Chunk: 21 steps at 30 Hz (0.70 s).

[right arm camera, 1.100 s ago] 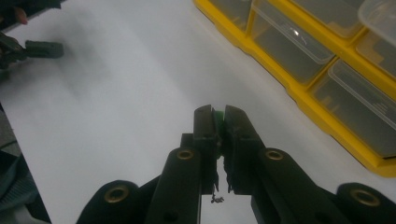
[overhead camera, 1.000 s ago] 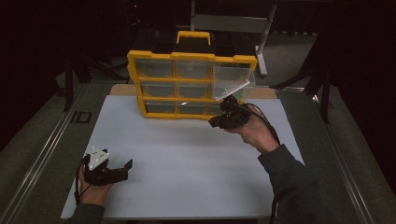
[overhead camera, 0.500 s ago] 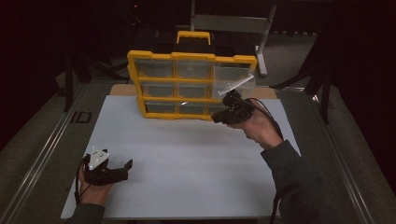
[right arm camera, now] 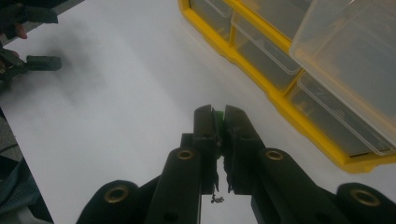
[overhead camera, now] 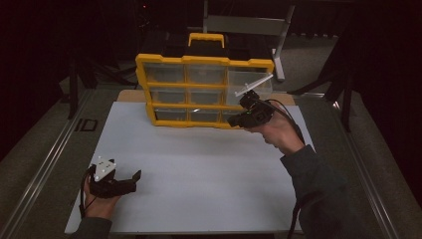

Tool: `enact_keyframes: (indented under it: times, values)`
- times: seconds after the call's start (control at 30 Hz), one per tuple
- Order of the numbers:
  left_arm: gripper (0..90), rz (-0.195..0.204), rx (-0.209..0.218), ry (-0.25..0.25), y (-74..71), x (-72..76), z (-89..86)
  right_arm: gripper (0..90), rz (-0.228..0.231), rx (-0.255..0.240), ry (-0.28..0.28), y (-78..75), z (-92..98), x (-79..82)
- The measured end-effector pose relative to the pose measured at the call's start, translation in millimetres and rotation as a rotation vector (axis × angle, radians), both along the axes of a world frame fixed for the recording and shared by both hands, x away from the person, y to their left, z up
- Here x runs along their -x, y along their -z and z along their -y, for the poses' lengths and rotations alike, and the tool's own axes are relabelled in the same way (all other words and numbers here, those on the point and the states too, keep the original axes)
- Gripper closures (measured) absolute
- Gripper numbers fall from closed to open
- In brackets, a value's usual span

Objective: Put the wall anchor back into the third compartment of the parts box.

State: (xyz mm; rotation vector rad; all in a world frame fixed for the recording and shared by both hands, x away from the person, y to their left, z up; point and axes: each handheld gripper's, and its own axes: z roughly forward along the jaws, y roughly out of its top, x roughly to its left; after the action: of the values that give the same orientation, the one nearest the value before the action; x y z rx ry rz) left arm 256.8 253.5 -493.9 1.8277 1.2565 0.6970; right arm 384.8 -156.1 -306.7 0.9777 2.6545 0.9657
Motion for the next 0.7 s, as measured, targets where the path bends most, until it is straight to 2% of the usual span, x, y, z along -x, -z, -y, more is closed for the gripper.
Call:
enact_keyframes:
  times: [0.7]
  values:
    - [0.1,0.0,0.001,0.0,-0.2,0.1,-0.2,84.1,0.006,-0.006,0.005,-18.0,5.9,-5.1]
